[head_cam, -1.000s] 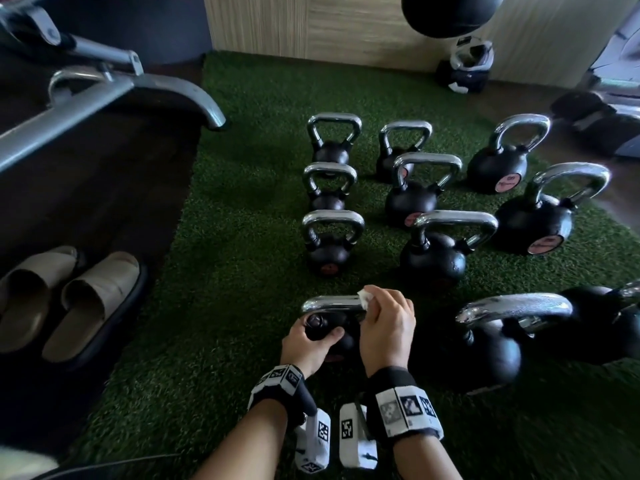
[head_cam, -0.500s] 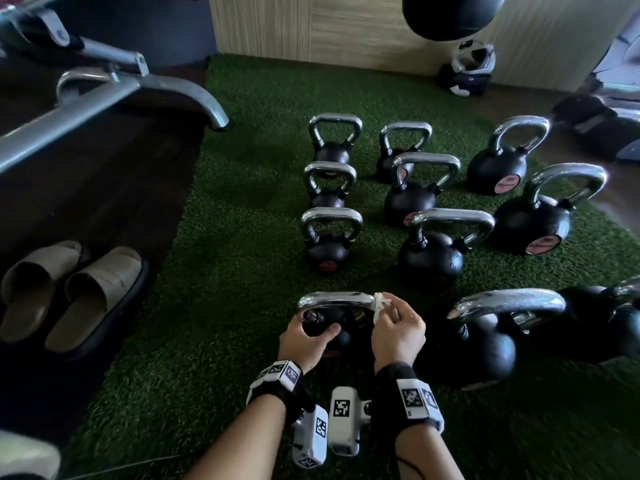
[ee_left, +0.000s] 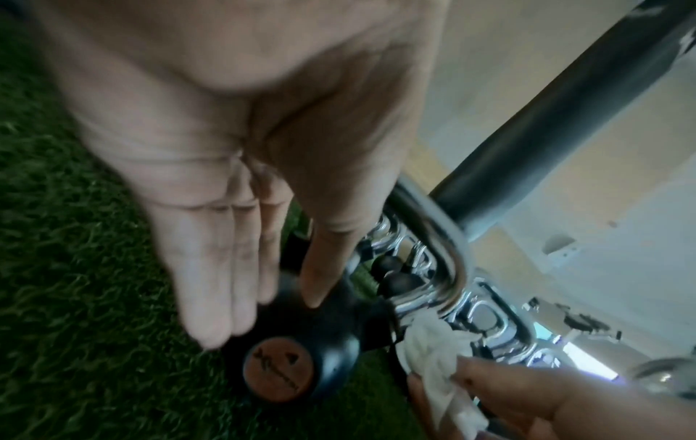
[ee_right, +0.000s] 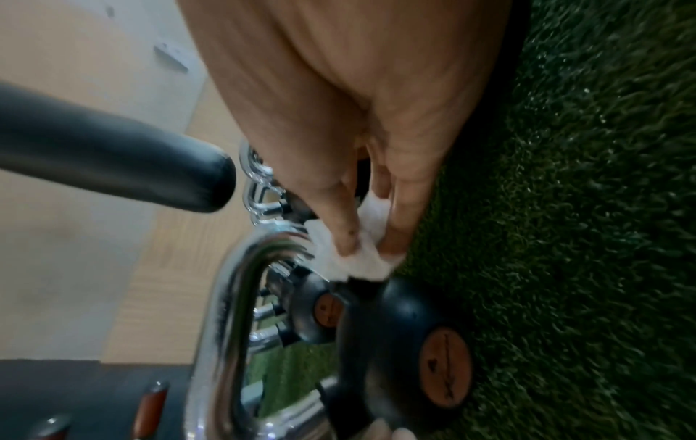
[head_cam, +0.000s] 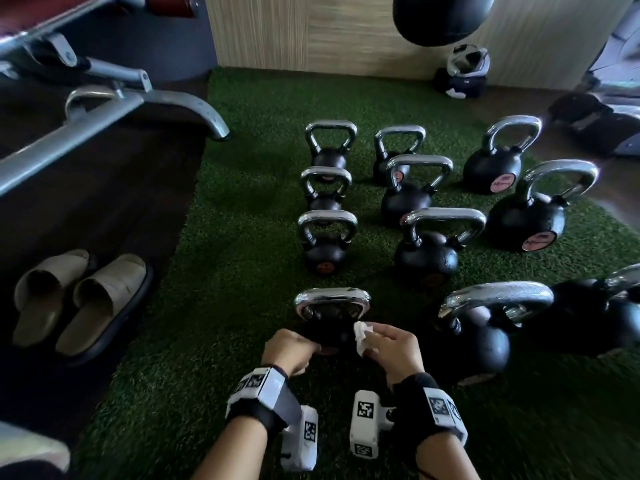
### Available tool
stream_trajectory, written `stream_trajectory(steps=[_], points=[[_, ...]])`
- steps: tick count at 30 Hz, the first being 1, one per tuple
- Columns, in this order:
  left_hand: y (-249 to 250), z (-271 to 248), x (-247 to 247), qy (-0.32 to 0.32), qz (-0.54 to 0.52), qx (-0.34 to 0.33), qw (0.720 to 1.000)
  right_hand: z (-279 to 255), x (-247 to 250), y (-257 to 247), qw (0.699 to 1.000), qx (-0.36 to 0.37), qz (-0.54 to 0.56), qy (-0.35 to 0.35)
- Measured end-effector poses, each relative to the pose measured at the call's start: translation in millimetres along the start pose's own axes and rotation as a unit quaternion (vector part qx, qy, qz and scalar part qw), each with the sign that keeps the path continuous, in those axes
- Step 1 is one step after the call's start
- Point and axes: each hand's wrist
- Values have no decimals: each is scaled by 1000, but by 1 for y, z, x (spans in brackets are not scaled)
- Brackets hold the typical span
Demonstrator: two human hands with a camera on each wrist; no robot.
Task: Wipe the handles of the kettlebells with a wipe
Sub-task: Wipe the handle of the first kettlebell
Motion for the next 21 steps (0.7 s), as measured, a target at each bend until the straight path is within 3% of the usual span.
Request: stream_trajectory(steps=[2,4,7,13,17,18,21], points=[[-7,-13,-1,-93,-135,1,987,-13,-2,-9,998,19,19,-58],[-10,-27,-2,-182,-252,-3,950,-20,-8,-17,991,75,-44,-106],[-12,-37,-2,-226,-347,-25,910,-23,-14,-28,965,154,-155,-145],[-8,-38,-2,-205,-422,-46,882,-24,-27,-34,936,244,-253,-36],[0,-44,2,-160,-417,-98,889,-18,-20,-30,953,211,-188,-113],[1,-45,5,-138,-419,-118,890,-15,-17,-29,960,194,-170,-105],[2,-43,24,-3,-404,-199,893,-2,-9,-21,968,149,-187,73]])
Point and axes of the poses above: each hand's wrist, its own z-axis towards the middle knuckle, its own x-axis out of the back of the hand, y = z × x, and after that the axes turned 10 degrees about x, right-handed
